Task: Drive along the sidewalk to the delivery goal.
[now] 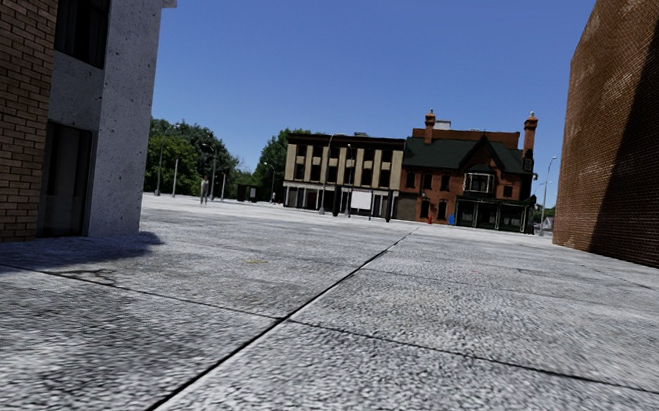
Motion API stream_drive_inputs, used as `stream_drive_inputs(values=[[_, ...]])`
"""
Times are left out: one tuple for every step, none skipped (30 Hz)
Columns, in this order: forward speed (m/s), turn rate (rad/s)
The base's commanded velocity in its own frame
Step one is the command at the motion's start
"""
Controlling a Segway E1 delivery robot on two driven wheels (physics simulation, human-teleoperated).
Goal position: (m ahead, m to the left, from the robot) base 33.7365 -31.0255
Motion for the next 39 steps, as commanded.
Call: stream_drive_inputs(values=[[0.00, 0.00], [0.00, 0.00], [0.00, 0.00], [0.00, 0.00], [0.00, 0.00], [0.00, 0.00], [0.00, 0.00], [0.00, 0.00], [0.00, 0.00], [0.00, 0.00], [0.00, 0.00], [0.00, 0.00], [0.00, 0.00], [0.00, 0.00], [0.00, 0.00], [0.00, 0.00], [0.00, 0.00], [0.00, 0.00], [0.00, 0.00], [0.00, 0.00], [0.00, 0.00], [0.00, 0.00], [0.00, 0.00], [0.00, 0.00], [0.00, 0.00], [0.00, 0.00], [0.00, 0.00], [0.00, 0.00], [0.00, 0.00], [0.00, 0.00], [0.04, 0.00], [2.00, 0.00], [2.00, 0.00], [2.00, 0.00], [2.00, 0.00], [2.00, 0.00], [2.00, 0.00], [2.00, 0.00], [2.00, 0.00]])
